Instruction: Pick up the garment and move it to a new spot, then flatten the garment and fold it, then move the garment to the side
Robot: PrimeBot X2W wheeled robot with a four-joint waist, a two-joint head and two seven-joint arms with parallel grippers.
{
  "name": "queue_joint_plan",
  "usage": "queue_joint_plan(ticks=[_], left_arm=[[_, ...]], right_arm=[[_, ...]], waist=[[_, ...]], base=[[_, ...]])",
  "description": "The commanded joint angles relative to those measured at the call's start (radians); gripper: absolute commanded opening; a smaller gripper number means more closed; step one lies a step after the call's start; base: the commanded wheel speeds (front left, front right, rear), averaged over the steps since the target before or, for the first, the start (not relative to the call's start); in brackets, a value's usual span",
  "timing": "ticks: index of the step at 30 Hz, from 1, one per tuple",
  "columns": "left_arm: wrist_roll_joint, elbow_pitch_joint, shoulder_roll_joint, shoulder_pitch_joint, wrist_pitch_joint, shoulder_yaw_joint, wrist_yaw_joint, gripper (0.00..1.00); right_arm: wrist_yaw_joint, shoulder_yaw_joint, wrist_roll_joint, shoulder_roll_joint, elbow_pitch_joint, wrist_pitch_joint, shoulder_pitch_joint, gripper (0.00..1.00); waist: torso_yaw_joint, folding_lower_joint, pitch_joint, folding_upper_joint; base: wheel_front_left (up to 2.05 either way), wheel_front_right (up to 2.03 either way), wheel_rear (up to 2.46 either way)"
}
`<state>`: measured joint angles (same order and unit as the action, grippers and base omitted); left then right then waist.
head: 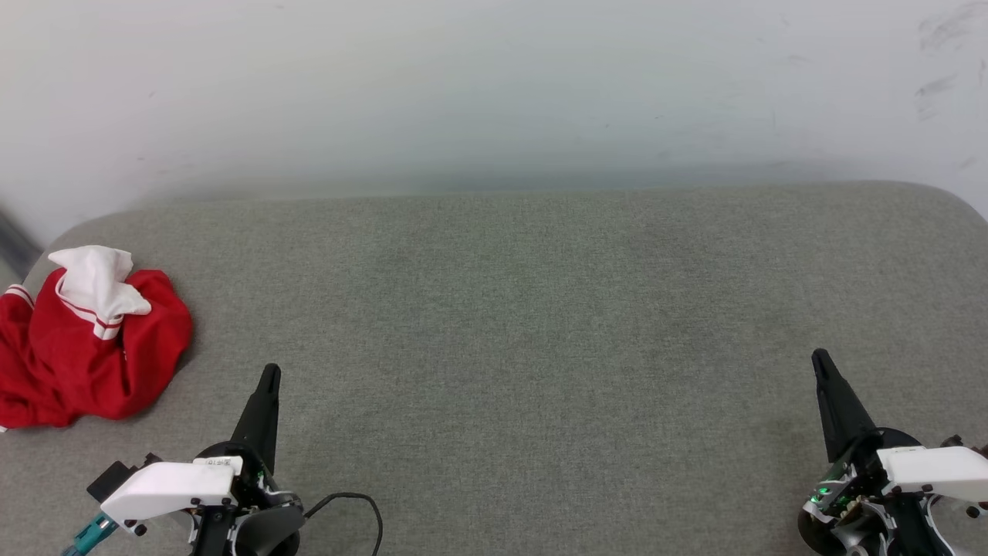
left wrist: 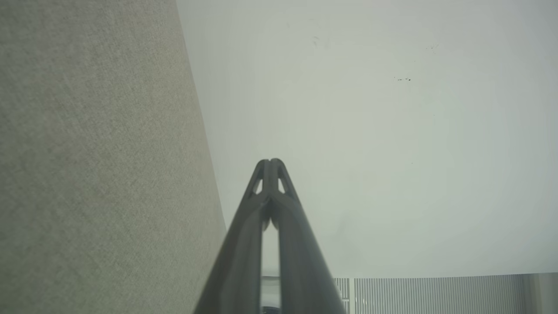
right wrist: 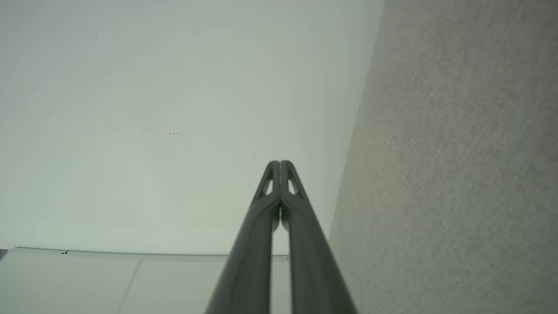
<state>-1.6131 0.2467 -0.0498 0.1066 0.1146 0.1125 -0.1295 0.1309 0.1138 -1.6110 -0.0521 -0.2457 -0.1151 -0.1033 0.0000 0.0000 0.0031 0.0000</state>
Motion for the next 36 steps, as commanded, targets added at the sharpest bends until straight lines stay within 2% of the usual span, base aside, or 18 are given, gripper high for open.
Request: queue_joint_plan(ticks=[1, 36], left_arm=[[0.0, -0.001, -0.001, 0.007, 0.002, 0.003, -0.004, 0.0], [0.0, -0.001, -0.001, 0.007, 0.002, 0.003, -0.004, 0.0]], right_arm=[[0.0, 0.0, -0.004, 0.004, 0.0, -0.001, -0.013, 0.0], [0.0, 0.0, -0.004, 0.004, 0.0, -0.001, -0.013, 0.0]], waist=[[0.0, 0.0, 0.0, 0.0], [0.0, 0.0, 0.0, 0.0]], base=[[0.0, 0.0, 0.0], [0.0, 0.0, 0.0]])
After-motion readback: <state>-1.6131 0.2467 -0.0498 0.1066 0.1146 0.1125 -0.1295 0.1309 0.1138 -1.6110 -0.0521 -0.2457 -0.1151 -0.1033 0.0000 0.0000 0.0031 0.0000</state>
